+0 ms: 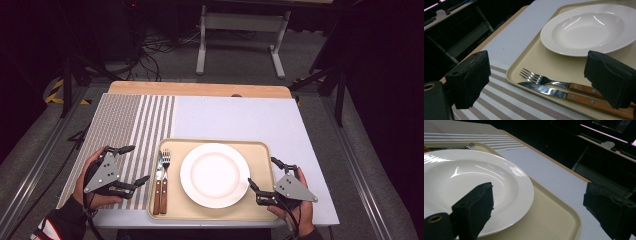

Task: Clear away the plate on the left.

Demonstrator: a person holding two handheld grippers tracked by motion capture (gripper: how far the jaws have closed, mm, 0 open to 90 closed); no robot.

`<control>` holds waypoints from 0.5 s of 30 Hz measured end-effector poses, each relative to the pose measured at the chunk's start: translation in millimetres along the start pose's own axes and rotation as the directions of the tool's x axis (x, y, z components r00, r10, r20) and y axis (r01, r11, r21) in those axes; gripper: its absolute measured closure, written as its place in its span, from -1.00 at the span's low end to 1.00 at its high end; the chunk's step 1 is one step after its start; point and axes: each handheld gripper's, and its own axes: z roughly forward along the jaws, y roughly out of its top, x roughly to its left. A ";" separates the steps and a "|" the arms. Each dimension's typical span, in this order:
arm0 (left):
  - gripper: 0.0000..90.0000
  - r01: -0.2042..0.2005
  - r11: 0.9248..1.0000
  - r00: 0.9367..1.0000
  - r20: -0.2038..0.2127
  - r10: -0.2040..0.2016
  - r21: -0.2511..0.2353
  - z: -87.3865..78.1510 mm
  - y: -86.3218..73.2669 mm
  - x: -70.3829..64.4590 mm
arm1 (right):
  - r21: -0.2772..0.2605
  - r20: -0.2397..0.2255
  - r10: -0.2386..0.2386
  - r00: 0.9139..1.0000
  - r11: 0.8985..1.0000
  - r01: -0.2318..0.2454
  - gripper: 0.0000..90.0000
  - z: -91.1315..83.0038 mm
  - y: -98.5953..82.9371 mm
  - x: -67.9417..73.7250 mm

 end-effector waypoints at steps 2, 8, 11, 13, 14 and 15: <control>-0.83 0.001 1.000 1.000 -0.015 -0.001 0.008 -3.6 -1.5 -0.3 | 0.003 0.001 -0.002 1.000 1.000 0.002 -0.78 0.2 0.0 0.4; -0.85 0.029 1.000 0.999 -0.043 -0.029 -0.005 -18.1 -8.5 -2.0 | 0.003 0.003 -0.002 1.000 1.000 0.002 -0.78 -1.5 -0.5 -0.3; -0.87 0.045 0.999 0.998 -0.048 -0.045 0.001 -22.2 -13.9 -3.1 | 0.006 0.010 0.005 1.000 1.000 -0.005 -0.78 -2.6 -1.4 -1.6; -0.88 0.049 0.999 0.997 -0.052 -0.048 0.010 -23.4 -17.6 -4.4 | 0.006 0.014 0.008 1.000 1.000 -0.008 -0.78 -3.1 -1.7 -2.0; -0.88 0.055 0.998 0.997 -0.054 -0.055 0.007 -23.9 -20.0 -5.3 | 0.007 0.017 0.005 1.000 1.000 -0.005 -0.78 -3.2 -2.0 -2.3; -0.88 0.059 0.998 0.997 -0.059 -0.058 0.011 -24.4 -21.3 -5.7 | 0.010 0.020 0.002 1.000 1.000 -0.003 -0.78 -3.5 -2.0 -2.1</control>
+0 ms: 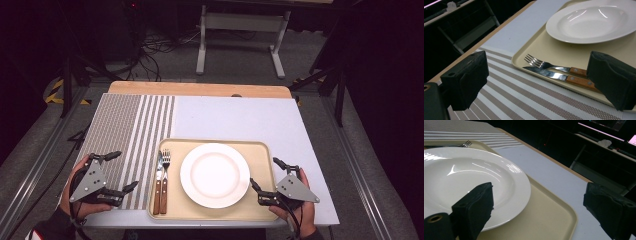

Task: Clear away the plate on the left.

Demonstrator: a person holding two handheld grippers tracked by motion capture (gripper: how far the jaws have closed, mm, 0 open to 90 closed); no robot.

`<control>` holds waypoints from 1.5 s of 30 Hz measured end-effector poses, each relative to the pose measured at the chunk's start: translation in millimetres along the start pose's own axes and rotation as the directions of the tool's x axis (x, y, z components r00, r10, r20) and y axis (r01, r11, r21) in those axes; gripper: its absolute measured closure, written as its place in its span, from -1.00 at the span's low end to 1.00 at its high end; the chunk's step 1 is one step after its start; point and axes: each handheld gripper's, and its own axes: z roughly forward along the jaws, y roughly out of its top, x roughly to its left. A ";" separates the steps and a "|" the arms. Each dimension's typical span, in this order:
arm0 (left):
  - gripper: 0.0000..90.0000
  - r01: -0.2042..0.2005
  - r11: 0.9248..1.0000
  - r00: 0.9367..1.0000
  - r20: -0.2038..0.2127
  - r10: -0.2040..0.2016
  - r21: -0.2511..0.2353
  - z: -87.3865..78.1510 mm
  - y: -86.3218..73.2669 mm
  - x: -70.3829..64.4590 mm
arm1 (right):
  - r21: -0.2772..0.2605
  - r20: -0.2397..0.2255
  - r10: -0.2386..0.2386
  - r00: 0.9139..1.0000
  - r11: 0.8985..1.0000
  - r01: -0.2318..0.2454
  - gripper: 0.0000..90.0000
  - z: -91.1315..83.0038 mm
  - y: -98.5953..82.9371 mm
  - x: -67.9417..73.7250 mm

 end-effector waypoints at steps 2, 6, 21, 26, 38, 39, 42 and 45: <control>-0.87 0.009 1.000 1.000 -0.006 -0.009 0.001 -0.1 -2.9 -0.3 | 0.001 0.002 -0.002 1.000 1.000 0.002 -0.78 -0.3 -0.1 0.1; -0.87 0.035 0.999 0.999 -0.024 -0.035 0.007 0.7 -8.9 -2.1 | 0.001 0.006 0.006 1.000 1.000 -0.006 -0.78 -0.9 -0.2 -0.8; -0.90 0.176 0.984 0.984 -0.017 -0.177 -0.005 6.5 -33.2 -18.6 | 0.022 0.031 0.020 0.999 1.000 -0.021 -0.79 -1.8 -9.4 -9.4; -0.91 0.166 0.986 0.986 -0.014 -0.166 0.012 8.8 -32.9 -23.5 | 0.019 0.020 0.011 1.000 1.000 -0.011 -0.79 -3.4 -8.3 -8.1; -0.92 0.134 0.991 0.991 0.005 -0.134 0.013 9.5 -31.3 -28.5 | 0.011 0.032 0.011 0.999 1.000 -0.011 -0.79 -6.3 -6.6 -7.9; -0.92 0.132 0.991 0.991 0.011 -0.132 0.013 9.5 -31.3 -28.5 | 0.014 0.032 0.008 0.999 1.000 -0.009 -0.79 -6.3 -6.2 -6.8; -0.92 0.124 0.992 0.992 0.011 -0.125 0.015 10.0 -31.0 -29.3 | 0.013 0.031 0.005 1.000 1.000 -0.005 -0.79 -6.0 -5.9 -6.0; -0.93 0.125 0.992 0.992 0.013 -0.125 0.018 10.6 -31.3 -28.9 | 0.017 0.031 0.008 0.999 1.000 -0.008 -0.79 -5.3 -6.6 -6.6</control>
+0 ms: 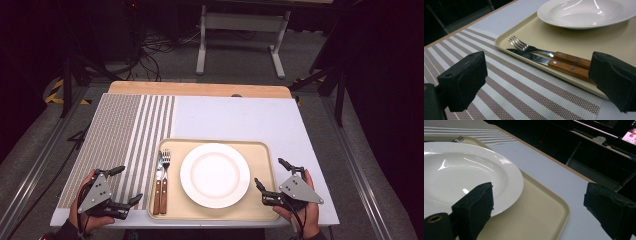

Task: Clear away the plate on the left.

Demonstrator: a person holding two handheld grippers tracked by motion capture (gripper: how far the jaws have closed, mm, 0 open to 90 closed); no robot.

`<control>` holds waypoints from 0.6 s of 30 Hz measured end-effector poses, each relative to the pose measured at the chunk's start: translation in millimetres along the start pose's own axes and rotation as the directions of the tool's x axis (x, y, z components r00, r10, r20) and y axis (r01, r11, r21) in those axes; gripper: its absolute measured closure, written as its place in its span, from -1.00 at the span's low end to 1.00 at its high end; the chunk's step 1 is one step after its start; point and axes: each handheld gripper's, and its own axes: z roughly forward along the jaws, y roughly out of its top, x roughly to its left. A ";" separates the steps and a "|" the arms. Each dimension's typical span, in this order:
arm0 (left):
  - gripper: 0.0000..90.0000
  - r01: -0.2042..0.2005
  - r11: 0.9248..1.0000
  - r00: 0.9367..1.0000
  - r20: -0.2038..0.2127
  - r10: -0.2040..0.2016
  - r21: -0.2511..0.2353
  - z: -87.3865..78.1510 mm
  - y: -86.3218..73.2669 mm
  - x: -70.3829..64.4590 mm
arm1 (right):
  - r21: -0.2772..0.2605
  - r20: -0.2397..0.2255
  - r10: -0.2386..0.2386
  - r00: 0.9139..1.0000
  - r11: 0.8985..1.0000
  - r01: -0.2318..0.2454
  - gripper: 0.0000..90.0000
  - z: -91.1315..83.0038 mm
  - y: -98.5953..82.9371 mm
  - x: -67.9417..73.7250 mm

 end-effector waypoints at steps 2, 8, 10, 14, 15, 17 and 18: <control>-0.93 0.005 1.000 1.000 0.003 -0.005 -0.001 0.4 -0.3 0.6 | 0.000 -0.002 0.004 1.000 1.000 -0.004 -0.79 0.6 -0.6 -0.3; -0.92 0.003 1.000 1.000 0.005 -0.003 0.007 1.8 -0.4 0.2 | 0.001 -0.002 0.002 1.000 1.000 -0.002 -0.79 0.3 -1.5 -0.9; -0.92 0.006 1.000 1.000 0.005 -0.006 0.005 1.8 -0.3 0.3 | 0.003 -0.004 0.003 1.000 1.000 -0.003 -0.79 0.3 -1.6 -0.8; -0.92 0.007 1.000 1.000 0.005 -0.007 0.004 1.9 -0.4 0.5 | 0.007 -0.005 0.000 1.000 1.000 0.000 -0.79 0.9 -2.3 -0.5; -0.92 0.008 1.000 1.000 0.006 -0.008 0.003 1.9 -0.4 0.6 | 0.007 -0.005 0.000 1.000 1.000 0.000 -0.79 1.0 -2.3 -0.7; -0.92 0.010 1.000 1.000 0.009 -0.010 0.004 2.2 -0.4 1.1 | 0.008 -0.005 0.002 1.000 1.000 -0.002 -0.79 1.3 -2.6 -1.0; -0.92 0.009 1.000 1.000 0.009 -0.009 0.004 2.3 -0.4 1.3 | 0.007 -0.005 0.004 1.000 1.000 -0.004 -0.79 1.5 -2.8 -1.1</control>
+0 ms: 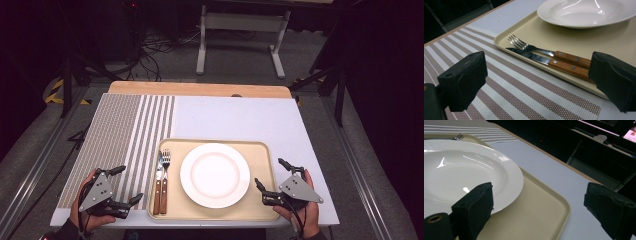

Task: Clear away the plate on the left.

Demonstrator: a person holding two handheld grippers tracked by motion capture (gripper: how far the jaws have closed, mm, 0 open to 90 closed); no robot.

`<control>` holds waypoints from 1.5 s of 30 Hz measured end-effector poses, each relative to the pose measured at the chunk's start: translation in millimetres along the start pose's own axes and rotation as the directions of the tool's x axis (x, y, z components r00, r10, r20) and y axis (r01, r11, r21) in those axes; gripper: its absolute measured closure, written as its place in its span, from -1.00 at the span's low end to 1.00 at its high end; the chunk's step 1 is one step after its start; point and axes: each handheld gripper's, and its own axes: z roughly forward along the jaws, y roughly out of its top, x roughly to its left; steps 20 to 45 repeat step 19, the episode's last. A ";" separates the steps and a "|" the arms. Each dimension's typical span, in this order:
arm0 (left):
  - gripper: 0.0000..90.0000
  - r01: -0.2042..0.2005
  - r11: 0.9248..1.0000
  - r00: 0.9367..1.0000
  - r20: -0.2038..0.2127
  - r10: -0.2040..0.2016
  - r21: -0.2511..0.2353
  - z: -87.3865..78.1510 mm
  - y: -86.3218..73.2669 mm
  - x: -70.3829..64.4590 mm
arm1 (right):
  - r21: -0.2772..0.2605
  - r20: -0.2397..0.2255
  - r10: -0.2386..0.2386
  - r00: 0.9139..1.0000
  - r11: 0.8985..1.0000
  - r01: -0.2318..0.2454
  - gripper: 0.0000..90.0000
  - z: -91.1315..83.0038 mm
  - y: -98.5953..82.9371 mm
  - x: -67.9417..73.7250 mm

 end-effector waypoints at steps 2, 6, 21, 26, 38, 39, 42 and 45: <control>-0.92 0.001 1.000 1.000 0.000 -0.001 -0.001 0.0 0.0 0.7 | 0.003 0.001 -0.002 1.000 1.000 0.002 -0.79 0.4 -0.5 -0.5; -0.92 -0.001 1.000 1.000 0.002 0.001 0.000 0.7 0.0 0.8 | 0.005 0.002 0.003 1.000 1.000 -0.003 -0.79 0.6 -1.3 -1.2; -0.92 0.002 1.000 1.000 0.010 -0.002 0.005 2.6 0.9 0.5 | 0.014 0.008 0.010 1.000 1.000 -0.010 -0.79 1.2 -3.3 -2.6; -0.92 0.002 1.000 1.000 0.010 -0.002 0.005 2.6 0.9 0.5 | 0.014 0.008 0.010 1.000 1.000 -0.010 -0.79 1.2 -3.3 -2.6; -0.92 0.002 1.000 1.000 0.010 -0.002 0.005 2.6 0.9 0.5 | 0.014 0.008 0.010 1.000 1.000 -0.010 -0.79 1.2 -3.3 -2.6; -0.92 0.002 1.000 1.000 0.010 -0.002 0.005 2.6 0.9 0.5 | 0.014 0.008 0.010 1.000 1.000 -0.010 -0.79 1.2 -3.3 -2.6; -0.92 0.002 1.000 1.000 0.010 -0.002 0.005 2.6 0.9 0.5 | 0.014 0.008 0.010 1.000 1.000 -0.010 -0.79 1.2 -3.3 -2.6; -0.92 0.002 1.000 1.000 0.010 -0.002 0.005 2.6 0.9 0.5 | 0.014 0.008 0.010 1.000 1.000 -0.010 -0.79 1.2 -3.3 -2.6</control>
